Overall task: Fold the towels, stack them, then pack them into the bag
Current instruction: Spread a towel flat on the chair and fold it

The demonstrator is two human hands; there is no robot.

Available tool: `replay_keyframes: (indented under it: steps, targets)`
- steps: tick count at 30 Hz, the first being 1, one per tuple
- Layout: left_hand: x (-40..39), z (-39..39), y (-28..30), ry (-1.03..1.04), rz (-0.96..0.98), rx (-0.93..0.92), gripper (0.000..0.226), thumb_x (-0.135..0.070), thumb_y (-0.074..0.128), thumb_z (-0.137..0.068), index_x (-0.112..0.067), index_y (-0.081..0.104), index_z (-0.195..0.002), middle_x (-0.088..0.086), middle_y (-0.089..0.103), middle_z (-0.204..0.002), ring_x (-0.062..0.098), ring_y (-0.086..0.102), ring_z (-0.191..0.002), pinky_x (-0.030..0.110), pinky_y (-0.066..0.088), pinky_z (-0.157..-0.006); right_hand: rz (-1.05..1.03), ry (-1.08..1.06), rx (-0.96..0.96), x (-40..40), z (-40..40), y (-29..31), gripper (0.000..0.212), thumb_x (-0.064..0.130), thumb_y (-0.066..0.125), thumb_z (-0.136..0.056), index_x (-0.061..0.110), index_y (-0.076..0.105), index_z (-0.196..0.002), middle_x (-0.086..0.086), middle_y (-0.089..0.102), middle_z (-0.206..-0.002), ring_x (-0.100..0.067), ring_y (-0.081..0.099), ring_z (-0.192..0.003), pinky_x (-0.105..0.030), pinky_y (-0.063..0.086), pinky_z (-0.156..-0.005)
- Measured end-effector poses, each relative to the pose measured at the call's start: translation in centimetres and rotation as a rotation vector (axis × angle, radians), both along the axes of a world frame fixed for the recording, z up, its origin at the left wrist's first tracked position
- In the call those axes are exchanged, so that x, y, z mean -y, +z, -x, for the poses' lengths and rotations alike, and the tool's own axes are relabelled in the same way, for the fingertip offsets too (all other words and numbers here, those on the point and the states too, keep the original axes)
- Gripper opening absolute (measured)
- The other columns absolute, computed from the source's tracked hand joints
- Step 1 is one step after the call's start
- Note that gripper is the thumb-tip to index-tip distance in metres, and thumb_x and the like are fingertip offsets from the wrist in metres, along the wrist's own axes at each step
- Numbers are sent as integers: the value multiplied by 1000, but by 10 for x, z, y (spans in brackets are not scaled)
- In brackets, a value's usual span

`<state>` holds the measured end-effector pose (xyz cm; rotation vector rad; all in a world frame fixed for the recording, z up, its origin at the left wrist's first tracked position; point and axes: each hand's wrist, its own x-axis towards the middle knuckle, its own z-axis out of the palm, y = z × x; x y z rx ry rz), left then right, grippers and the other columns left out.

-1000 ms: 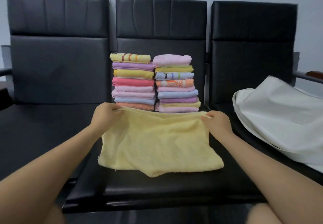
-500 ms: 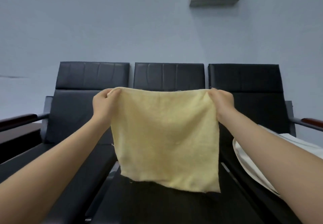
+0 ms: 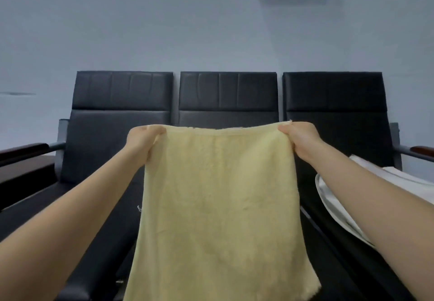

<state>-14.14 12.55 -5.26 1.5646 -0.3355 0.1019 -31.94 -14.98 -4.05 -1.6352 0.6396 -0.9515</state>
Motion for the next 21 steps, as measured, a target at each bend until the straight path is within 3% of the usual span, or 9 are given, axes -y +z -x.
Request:
replay_keyframes:
  steps: [2,4,8,10,13,15,17,21]
  targets:
    - [7,-14,-37,26,-138,107,11,-22,60,-91,-19,67,-99,-7,58,-84,10,52,-75,26,45,-61,238,-90,-148,8,-14,-37,24,11,57,-87,-8,64,-100,-22,63,-88,-31,59,-80,-39,48,-71]
    - [12,-25,-76,43,-299,169,14,-23,60,-92,-20,72,-96,-9,64,-84,8,57,-78,24,45,-60,381,-106,-269,12,-24,-75,24,14,54,-85,-8,63,-82,-17,58,-72,-30,53,-70,-37,43,-63]
    - [19,-48,-148,72,-532,183,17,-21,61,-89,-19,77,-93,-8,68,-76,17,65,-76,24,45,-59,541,-195,-520,20,-41,-146,27,18,50,-90,4,65,-73,-12,63,-72,-32,61,-71,-43,50,-66]
    - [25,-57,-165,62,-567,147,15,-18,62,-89,-18,76,-91,-7,65,-72,15,61,-71,22,42,-57,430,-171,-550,24,-50,-168,23,14,51,-90,4,65,-75,-11,66,-71,-28,64,-65,-40,52,-64]
    - [38,-74,-173,63,-523,76,16,-16,60,-88,-20,75,-90,-4,64,-66,14,54,-58,23,38,-51,71,-127,-510,33,-66,-186,12,7,52,-90,8,64,-89,-4,69,-78,-12,63,-46,-24,48,-47]
    - [48,-85,-181,50,-457,5,18,-13,57,-89,-18,75,-92,-2,61,-62,12,48,-49,23,36,-46,-157,-136,-389,38,-75,-196,10,3,54,-90,8,62,-93,-1,65,-76,-17,68,-54,-30,58,-63]
    - [54,-95,-191,45,-452,-2,20,-13,56,-90,-17,75,-96,-2,64,-69,11,50,-53,24,37,-48,-173,-131,-360,44,-84,-208,12,2,55,-89,6,65,-94,0,64,-73,-18,69,-60,-35,57,-70]
    - [66,-114,-195,57,-491,103,29,-8,49,-91,-16,73,-104,0,67,-84,13,54,-65,25,39,-53,-107,-161,-267,56,-100,-216,15,5,54,-87,6,68,-85,-2,66,-66,-7,61,-47,-21,44,-50]
